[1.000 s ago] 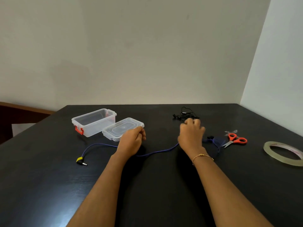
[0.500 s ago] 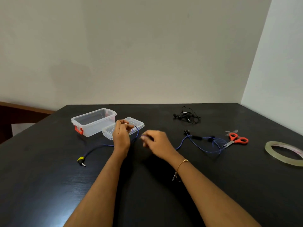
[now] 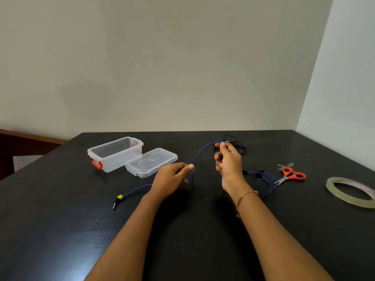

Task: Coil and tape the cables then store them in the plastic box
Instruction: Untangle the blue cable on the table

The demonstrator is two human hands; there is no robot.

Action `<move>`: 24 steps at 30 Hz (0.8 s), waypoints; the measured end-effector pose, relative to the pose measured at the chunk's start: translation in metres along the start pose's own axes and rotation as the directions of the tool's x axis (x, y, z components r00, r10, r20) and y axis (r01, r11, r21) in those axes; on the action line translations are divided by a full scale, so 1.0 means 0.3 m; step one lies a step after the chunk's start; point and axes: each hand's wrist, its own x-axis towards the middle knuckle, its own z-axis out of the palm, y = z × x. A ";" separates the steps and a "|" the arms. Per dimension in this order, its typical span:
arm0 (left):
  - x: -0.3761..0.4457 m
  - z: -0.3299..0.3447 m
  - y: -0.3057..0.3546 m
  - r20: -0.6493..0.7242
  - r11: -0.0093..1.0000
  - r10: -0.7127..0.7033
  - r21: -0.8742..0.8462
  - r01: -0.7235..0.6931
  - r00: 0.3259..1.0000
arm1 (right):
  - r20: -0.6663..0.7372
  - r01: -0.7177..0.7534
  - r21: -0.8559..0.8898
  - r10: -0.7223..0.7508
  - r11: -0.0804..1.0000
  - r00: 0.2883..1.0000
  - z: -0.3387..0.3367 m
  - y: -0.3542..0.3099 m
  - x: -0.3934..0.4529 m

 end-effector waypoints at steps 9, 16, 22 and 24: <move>-0.005 0.051 0.051 0.169 0.998 -0.038 -0.035 0.045 0.985 | 0.261 -0.102 0.171 0.055 0.980 0.964 0.001 -0.014 -0.011; 0.016 0.030 0.047 -0.223 0.999 -0.027 -0.029 0.021 0.974 | 0.219 -0.213 0.501 0.115 0.839 0.969 -0.029 -0.011 0.020; 0.007 0.011 0.090 -0.150 0.820 -0.308 -0.542 0.182 0.940 | 0.125 -0.230 0.703 0.202 0.673 0.971 -0.038 0.009 0.033; 0.014 -0.002 0.095 -0.034 0.663 -0.387 -0.704 0.252 0.921 | 0.142 -0.231 0.755 0.190 0.614 0.971 -0.031 0.003 0.031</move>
